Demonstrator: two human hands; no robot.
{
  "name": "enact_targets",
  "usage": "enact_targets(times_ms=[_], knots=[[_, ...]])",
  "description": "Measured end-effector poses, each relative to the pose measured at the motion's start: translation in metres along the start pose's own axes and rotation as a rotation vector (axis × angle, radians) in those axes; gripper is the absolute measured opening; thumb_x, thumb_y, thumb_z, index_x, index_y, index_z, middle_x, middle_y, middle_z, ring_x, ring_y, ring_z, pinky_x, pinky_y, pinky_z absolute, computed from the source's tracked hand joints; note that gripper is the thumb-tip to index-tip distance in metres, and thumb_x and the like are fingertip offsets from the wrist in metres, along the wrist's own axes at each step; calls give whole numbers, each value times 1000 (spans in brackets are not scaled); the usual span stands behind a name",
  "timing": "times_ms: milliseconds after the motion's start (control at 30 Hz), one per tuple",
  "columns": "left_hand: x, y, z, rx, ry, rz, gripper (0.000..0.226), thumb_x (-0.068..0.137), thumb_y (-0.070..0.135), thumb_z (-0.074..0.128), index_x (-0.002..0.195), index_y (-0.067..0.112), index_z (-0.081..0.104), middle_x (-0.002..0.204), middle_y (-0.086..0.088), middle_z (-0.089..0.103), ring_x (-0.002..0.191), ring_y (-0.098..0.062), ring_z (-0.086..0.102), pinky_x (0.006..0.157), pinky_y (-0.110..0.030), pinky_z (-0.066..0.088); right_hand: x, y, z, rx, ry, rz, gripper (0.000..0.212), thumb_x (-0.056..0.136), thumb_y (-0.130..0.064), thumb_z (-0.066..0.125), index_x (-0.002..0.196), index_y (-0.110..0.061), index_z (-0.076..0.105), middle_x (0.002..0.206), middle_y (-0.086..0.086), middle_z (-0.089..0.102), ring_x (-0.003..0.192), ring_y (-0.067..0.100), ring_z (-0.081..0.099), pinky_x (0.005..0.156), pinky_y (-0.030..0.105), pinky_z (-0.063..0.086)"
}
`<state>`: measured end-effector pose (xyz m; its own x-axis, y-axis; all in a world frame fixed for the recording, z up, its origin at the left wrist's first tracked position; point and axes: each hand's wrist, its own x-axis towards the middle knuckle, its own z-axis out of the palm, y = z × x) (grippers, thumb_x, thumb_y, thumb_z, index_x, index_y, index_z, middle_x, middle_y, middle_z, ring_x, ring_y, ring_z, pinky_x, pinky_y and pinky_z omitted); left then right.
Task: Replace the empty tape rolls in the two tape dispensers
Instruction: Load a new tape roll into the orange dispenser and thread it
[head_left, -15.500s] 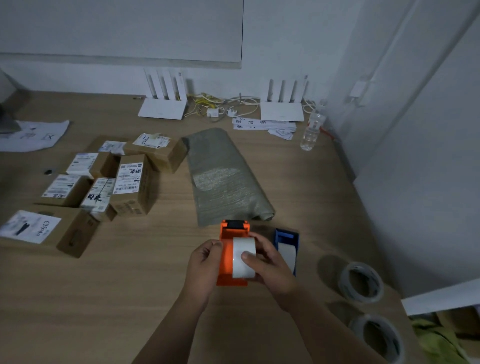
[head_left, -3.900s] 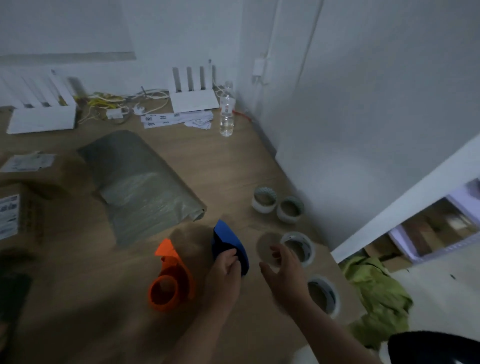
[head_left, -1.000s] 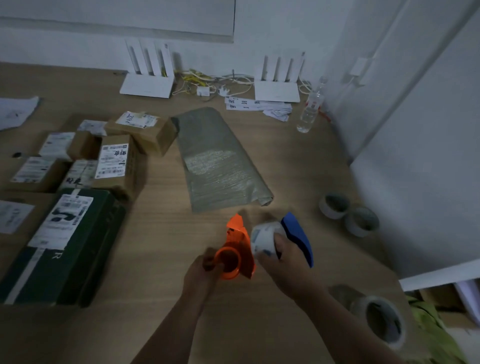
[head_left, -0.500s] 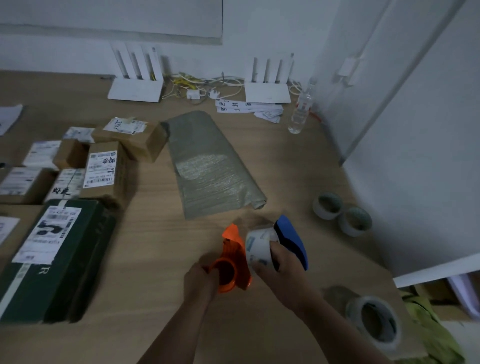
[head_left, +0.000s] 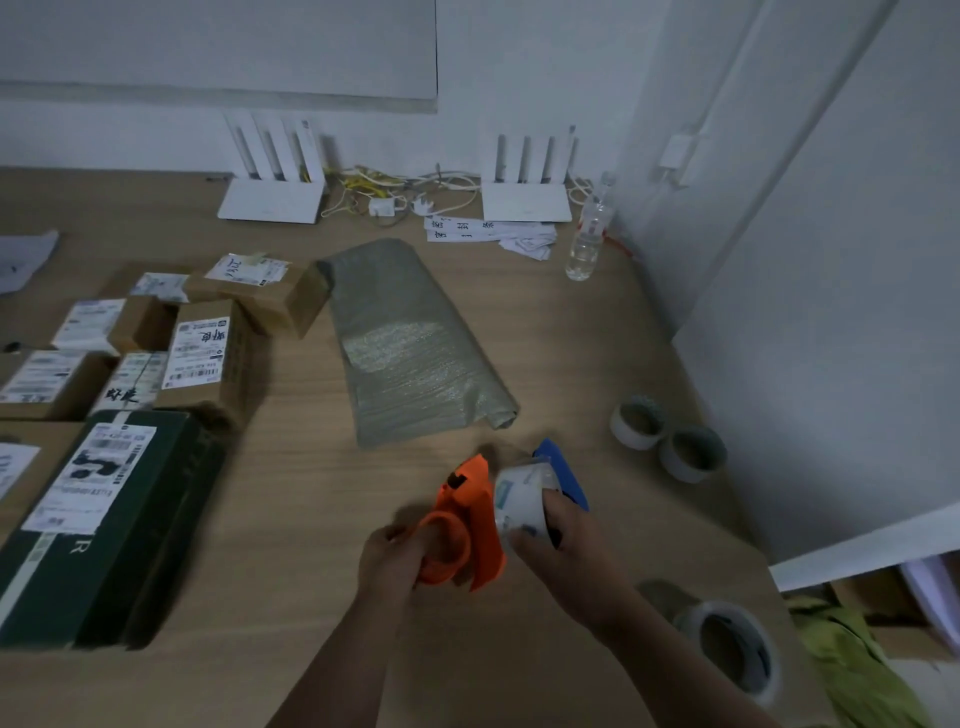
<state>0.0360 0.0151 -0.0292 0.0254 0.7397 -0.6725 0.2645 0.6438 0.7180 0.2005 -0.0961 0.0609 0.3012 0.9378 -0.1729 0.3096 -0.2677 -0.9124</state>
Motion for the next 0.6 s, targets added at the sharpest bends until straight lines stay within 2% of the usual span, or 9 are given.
enact_targets(times_ms=[33, 67, 167, 233, 300, 367, 467, 533, 600], knots=[[2, -2, 0, -18, -49, -35, 51, 37, 44, 88, 69, 7, 73, 83, -21, 75, 72, -27, 65, 70, -38, 50, 0, 0, -1, 9, -8, 5, 9, 92, -24, 59, 96, -19, 65, 84, 4, 69, 69, 14, 65, 58, 29, 55], [0, 0, 0, -61, -78, -56, 50, 42, 42, 90, 71, 5, 76, 83, -21, 74, 73, -27, 65, 68, -38, 49, 0, 0, -3, 16, -10, 15, 11, 92, -27, 58, 97, -20, 65, 86, 4, 69, 71, 17, 67, 61, 34, 56], [-3, 2, 3, -280, -123, -121, 38, 70, 22, 84, 91, -6, 73, 96, -28, 72, 81, -31, 66, 64, -34, 54, -2, 1, -7, 28, -3, 43, 14, 91, -29, 58, 99, -20, 66, 91, 6, 70, 79, 21, 69, 68, 43, 59], [-6, 2, 7, -341, -168, -131, 43, 75, 22, 80, 100, -11, 69, 97, -28, 72, 79, -32, 68, 61, -35, 57, -3, 0, -9, 44, -11, 53, 14, 91, -26, 58, 100, -19, 65, 92, 6, 70, 80, 22, 69, 68, 42, 59], [-13, 6, 11, -313, -195, -106, 37, 81, 26, 75, 97, -6, 70, 92, -25, 72, 70, -29, 68, 59, -34, 55, -5, -2, -10, 46, -3, 63, 9, 91, -18, 59, 97, -19, 65, 85, 2, 69, 73, 18, 66, 62, 32, 55], [-18, 9, 14, -298, -196, -77, 33, 86, 27, 70, 96, -4, 71, 90, -25, 73, 71, -29, 69, 65, -36, 56, -6, -2, -11, 49, 29, 86, 8, 89, -14, 59, 93, -20, 64, 77, -3, 66, 67, 11, 62, 59, 26, 49], [-25, 13, 17, -325, -181, -20, 32, 89, 28, 67, 93, -4, 72, 90, -26, 74, 80, -33, 71, 76, -41, 57, -7, -7, -12, 97, 65, 85, 10, 83, -17, 58, 91, -20, 64, 74, -5, 63, 66, 10, 59, 60, 31, 49], [-31, 17, 18, -328, -192, 29, 29, 91, 28, 64, 88, 0, 73, 84, -22, 75, 77, -31, 70, 77, -40, 55, -8, -12, -13, 122, 85, 87, 16, 82, -17, 56, 95, -19, 65, 77, -3, 65, 69, 9, 61, 63, 29, 50], [-42, 23, 20, -336, -239, 78, 24, 92, 23, 62, 83, 4, 75, 80, -18, 74, 74, -27, 67, 79, -39, 54, -10, -18, -14, 164, 79, 90, 23, 84, -12, 54, 102, -18, 67, 86, 4, 70, 77, 15, 66, 69, 32, 54]])
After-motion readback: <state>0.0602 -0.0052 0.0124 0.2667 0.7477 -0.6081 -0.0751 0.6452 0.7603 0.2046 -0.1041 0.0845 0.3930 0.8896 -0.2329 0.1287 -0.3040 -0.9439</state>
